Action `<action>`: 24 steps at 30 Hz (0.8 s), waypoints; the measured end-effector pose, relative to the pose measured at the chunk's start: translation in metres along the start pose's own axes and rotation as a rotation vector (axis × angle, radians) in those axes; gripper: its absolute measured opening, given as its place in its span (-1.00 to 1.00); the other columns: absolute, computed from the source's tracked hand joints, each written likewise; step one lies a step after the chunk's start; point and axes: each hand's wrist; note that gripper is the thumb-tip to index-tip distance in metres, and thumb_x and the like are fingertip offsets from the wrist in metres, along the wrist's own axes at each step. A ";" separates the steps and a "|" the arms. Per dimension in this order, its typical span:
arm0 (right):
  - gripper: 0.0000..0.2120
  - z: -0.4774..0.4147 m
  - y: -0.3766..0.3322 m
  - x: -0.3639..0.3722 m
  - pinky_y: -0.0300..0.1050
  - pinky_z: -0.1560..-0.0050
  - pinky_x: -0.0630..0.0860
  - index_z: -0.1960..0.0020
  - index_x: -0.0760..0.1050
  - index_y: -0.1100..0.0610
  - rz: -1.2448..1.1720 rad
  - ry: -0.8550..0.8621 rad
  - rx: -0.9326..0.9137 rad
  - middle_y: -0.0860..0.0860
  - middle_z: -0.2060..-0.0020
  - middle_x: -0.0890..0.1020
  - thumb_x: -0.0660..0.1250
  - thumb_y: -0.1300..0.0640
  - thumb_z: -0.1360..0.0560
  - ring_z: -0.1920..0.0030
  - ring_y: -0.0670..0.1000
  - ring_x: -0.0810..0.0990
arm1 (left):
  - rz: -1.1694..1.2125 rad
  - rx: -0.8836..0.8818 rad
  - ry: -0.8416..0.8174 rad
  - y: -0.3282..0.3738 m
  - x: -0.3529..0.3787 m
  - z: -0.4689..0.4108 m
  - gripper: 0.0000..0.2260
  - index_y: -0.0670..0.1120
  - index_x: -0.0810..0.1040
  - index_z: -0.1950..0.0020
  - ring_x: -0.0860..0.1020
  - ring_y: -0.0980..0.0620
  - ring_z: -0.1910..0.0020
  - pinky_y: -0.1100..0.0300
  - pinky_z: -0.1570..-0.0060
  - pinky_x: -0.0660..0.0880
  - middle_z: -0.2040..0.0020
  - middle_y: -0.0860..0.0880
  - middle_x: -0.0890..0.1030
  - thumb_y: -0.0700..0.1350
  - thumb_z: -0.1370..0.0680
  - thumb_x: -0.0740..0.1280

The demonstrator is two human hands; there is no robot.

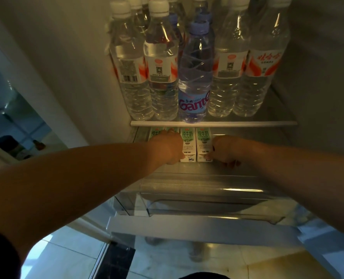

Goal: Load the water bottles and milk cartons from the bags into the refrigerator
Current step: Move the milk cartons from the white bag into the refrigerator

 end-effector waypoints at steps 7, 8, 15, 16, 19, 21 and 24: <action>-0.54 0.004 -0.002 -0.003 -0.11 0.33 0.57 -0.37 0.37 0.17 -0.009 -0.032 0.016 0.11 0.09 0.61 0.27 -0.09 -0.59 0.20 0.08 0.66 | -0.029 0.034 -0.070 -0.004 -0.007 0.002 -0.40 -0.19 0.30 -0.48 0.41 -0.16 -0.35 -0.04 -0.31 0.43 -0.44 -0.17 0.37 0.15 -0.59 0.29; -0.51 0.005 -0.003 -0.007 -0.05 0.25 0.60 -0.40 0.35 0.16 -0.021 -0.058 0.033 0.14 0.00 0.61 0.27 -0.10 -0.59 0.12 0.12 0.67 | -0.018 0.048 -0.103 -0.007 -0.011 0.002 -0.43 -0.18 0.35 -0.45 0.46 -0.14 -0.29 -0.01 -0.27 0.45 -0.40 -0.16 0.43 0.17 -0.59 0.27; -0.37 0.030 -0.016 -0.031 -0.09 0.42 0.43 -0.55 0.15 0.12 0.091 -0.132 0.041 0.14 -0.46 0.33 0.24 -0.12 -0.60 -0.33 0.18 0.45 | 0.094 0.016 -0.254 -0.019 -0.031 0.036 -0.29 -0.10 0.28 -0.54 0.26 -0.10 -0.51 -0.05 -0.47 0.22 -0.56 -0.08 0.24 0.35 -0.56 0.14; -0.36 0.033 -0.017 -0.032 -0.09 0.42 0.43 -0.56 0.14 0.11 0.080 -0.118 0.016 0.12 -0.48 0.30 0.24 -0.14 -0.60 -0.35 0.18 0.43 | 0.105 0.014 -0.238 -0.021 -0.033 0.044 -0.31 -0.11 0.34 -0.51 0.30 -0.10 -0.48 -0.04 -0.45 0.25 -0.54 -0.09 0.29 0.35 -0.57 0.13; -0.34 0.049 -0.026 -0.032 0.01 0.20 0.56 -0.56 0.17 0.03 0.073 -0.060 -0.061 0.08 -0.51 0.26 0.22 -0.23 -0.56 -0.35 0.18 0.41 | 0.234 0.017 -0.106 -0.025 -0.036 0.076 -0.45 -0.09 0.48 -0.39 0.46 -0.09 -0.32 0.00 -0.34 0.36 -0.38 -0.09 0.48 0.28 -0.61 0.11; -0.44 0.066 -0.033 -0.030 0.02 -0.12 0.50 -0.54 0.23 0.02 0.106 0.068 -0.164 0.06 -0.50 0.29 0.18 -0.16 -0.61 -0.40 0.15 0.37 | 0.391 0.025 0.055 -0.024 -0.033 0.097 -0.58 -0.06 0.55 -0.29 0.52 -0.05 -0.17 0.07 -0.19 0.42 -0.24 -0.09 0.58 0.18 -0.65 0.13; -0.48 0.095 -0.037 -0.015 -0.04 -0.37 0.33 -0.49 0.31 -0.02 -0.040 0.278 -0.281 0.05 -0.47 0.35 0.27 -0.11 -0.58 -0.42 0.10 0.37 | 0.443 0.046 0.387 -0.026 -0.023 0.128 -0.63 0.00 0.50 -0.35 0.52 -0.07 -0.23 0.02 -0.24 0.44 -0.30 -0.08 0.55 0.13 -0.63 0.17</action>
Point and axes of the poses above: each hand's wrist, its own z-axis away from the middle knuckle, its own x-axis out of the palm, y = z × x
